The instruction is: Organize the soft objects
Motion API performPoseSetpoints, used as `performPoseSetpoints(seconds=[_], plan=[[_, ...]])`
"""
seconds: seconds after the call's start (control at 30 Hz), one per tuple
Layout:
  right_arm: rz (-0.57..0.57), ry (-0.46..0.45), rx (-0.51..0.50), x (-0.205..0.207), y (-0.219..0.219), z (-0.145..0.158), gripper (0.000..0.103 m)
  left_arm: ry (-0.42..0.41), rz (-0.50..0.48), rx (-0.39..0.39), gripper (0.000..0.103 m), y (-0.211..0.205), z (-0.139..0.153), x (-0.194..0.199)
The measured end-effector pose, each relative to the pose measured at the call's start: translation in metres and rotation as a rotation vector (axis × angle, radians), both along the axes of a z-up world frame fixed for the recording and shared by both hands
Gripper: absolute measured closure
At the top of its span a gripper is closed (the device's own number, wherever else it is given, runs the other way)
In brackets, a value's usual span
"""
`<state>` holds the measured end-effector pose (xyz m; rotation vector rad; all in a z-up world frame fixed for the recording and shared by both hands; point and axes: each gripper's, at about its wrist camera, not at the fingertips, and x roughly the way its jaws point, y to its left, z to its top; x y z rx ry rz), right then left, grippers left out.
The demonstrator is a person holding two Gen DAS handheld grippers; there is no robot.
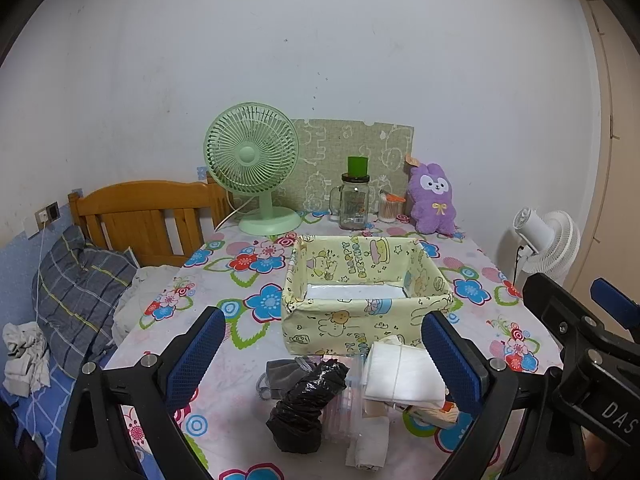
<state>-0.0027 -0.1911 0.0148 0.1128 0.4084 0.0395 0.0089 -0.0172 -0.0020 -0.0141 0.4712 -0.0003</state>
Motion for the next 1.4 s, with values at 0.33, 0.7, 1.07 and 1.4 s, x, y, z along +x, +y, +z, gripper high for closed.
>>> performPoseSetpoints(seconds=[0.33, 0.7, 1.07, 1.4], plan=[[0.003, 0.0, 0.006, -0.002, 0.001, 0.001, 0.0, -0.004, -0.008, -0.005, 0.004, -0.002, -0.001, -0.002], [-0.001, -0.005, 0.001, -0.001, 0.003, 0.001, 0.0, 0.001, -0.007, -0.014, 0.004, 0.001, -0.003, -0.002], [0.004, 0.015, 0.008, 0.009, 0.006, -0.005, 0.0, 0.022, -0.01, -0.032, 0.007, 0.006, -0.012, 0.005], [0.038, 0.045, 0.004, 0.023, 0.011, -0.023, 0.0, 0.061, -0.008, -0.032, 0.008, 0.011, -0.028, 0.016]])
